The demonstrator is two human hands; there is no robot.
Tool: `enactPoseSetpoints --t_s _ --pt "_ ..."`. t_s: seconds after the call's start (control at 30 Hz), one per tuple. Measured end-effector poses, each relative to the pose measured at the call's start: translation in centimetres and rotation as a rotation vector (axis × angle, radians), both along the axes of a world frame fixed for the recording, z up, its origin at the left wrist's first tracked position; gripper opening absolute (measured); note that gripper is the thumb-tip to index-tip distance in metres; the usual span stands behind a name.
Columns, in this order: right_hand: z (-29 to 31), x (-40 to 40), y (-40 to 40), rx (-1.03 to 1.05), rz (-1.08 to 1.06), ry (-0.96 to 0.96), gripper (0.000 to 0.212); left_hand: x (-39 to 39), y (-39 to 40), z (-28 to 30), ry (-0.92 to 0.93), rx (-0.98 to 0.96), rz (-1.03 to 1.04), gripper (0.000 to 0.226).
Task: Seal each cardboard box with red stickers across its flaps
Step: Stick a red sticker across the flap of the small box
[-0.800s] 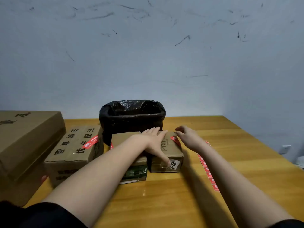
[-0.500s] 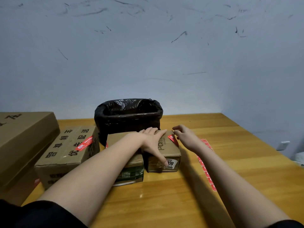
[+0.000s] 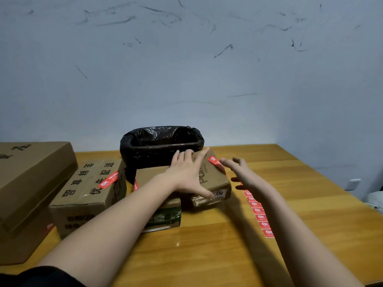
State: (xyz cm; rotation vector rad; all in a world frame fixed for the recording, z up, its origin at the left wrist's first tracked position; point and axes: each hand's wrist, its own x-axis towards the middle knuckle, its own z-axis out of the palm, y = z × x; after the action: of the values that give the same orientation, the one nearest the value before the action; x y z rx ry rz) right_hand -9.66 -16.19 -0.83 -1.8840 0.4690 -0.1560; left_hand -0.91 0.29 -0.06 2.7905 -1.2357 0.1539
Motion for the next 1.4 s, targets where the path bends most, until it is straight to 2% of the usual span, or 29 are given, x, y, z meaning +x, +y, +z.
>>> enactPoseSetpoints --t_s 0.1,0.23,0.37,0.57,0.63,0.7,0.8,0.83,1.0,1.13,1.27,1.4 --pt "0.5 -1.6 1.0 0.042 0.065 -0.026 0.090 -0.8 0.2 0.1 -0.113 -0.195 0.036 0.133" --pt "0.6 -1.9 2.3 0.046 0.056 -0.142 0.090 -1.9 0.8 0.5 -0.135 -0.385 0.079 0.132" --pt "0.5 -1.9 3.5 0.074 0.025 -0.253 0.091 -2.3 1.6 0.4 -0.143 -0.441 0.089 0.136" --pt "0.1 -2.1 5.7 0.018 -0.079 -0.352 0.109 -2.8 3.4 0.3 -0.066 -0.473 0.114 0.144" --pt "0.2 -2.4 6.4 -0.007 -0.116 -0.389 0.110 -3.1 4.2 0.2 0.045 -0.567 0.145 0.144" --pt "0.4 -2.7 7.0 -0.029 -0.143 -0.432 0.107 -3.7 4.9 0.4 0.300 -0.772 0.170 0.139" --pt "0.7 -3.5 7.9 -0.019 -0.123 -0.487 0.098 -4.9 5.8 0.2 0.774 -1.144 0.216 0.105" --pt "0.7 -3.7 8.2 -0.009 -0.107 -0.500 0.094 -5.3 6.0 -0.1 0.876 -1.199 0.229 0.095" --pt "1.2 -4.9 10.2 0.071 -0.074 -0.559 0.084 -7.0 6.8 -1.2 1.260 -1.448 0.121 0.070" --pt "1.6 -5.1 11.2 0.158 -0.081 -0.586 0.089 -7.7 7.1 -1.5 1.421 -1.587 0.127 0.072" --pt "1.5 -5.3 11.8 0.149 -0.091 -0.620 0.083 -8.5 6.9 -1.0 1.492 -1.687 0.078 0.061" --pt "1.5 -5.7 12.0 0.101 -0.058 -0.627 0.095 -9.0 6.8 -0.8 1.506 -1.742 0.073 0.052"
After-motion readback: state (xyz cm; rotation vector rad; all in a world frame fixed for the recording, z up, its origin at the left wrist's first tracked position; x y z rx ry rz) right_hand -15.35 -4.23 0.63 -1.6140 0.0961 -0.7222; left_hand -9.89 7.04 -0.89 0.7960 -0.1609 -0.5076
